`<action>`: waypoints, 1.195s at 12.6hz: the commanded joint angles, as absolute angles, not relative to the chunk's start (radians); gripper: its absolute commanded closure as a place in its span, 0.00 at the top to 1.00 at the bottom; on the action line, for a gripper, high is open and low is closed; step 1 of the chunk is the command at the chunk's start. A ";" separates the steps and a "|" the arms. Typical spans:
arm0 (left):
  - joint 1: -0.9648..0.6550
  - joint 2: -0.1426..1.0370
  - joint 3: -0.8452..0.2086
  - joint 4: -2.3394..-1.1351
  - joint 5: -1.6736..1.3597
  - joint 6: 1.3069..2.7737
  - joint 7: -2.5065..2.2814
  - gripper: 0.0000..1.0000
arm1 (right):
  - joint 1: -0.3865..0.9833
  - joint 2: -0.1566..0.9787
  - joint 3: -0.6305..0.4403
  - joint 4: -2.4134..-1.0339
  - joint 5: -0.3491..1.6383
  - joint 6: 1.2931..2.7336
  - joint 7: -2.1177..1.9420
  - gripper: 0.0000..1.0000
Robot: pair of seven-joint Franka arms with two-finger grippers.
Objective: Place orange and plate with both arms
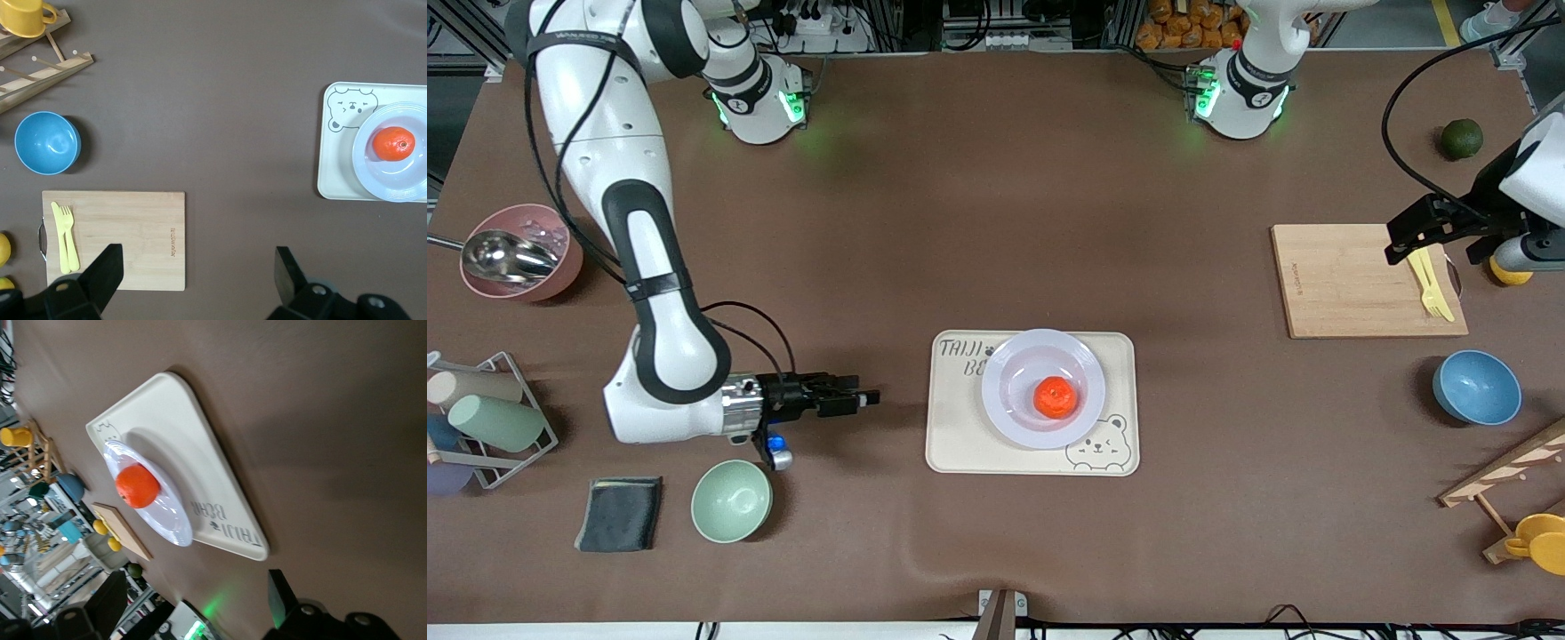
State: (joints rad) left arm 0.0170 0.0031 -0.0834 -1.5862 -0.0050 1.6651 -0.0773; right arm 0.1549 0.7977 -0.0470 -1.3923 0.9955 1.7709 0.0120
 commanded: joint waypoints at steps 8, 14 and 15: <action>0.015 -0.020 -0.086 -1.603 -0.014 1.661 -0.058 1.00 | 0.019 0.552 -0.026 -1.394 0.579 1.595 0.029 1.00; 0.020 -0.026 -0.089 -1.603 -0.015 1.660 -0.055 1.00 | -0.092 0.353 0.098 -1.397 0.241 1.500 0.017 1.00; 0.021 -0.029 -0.089 -1.601 -0.015 1.658 -0.055 1.00 | -0.101 0.324 0.112 -1.397 0.226 1.473 0.021 1.00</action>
State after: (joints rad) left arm 0.0162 -0.0014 -0.0877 -1.5868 -0.0050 1.6652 -0.0773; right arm -0.0531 0.4078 0.0526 -1.3636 0.2847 1.5042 0.0144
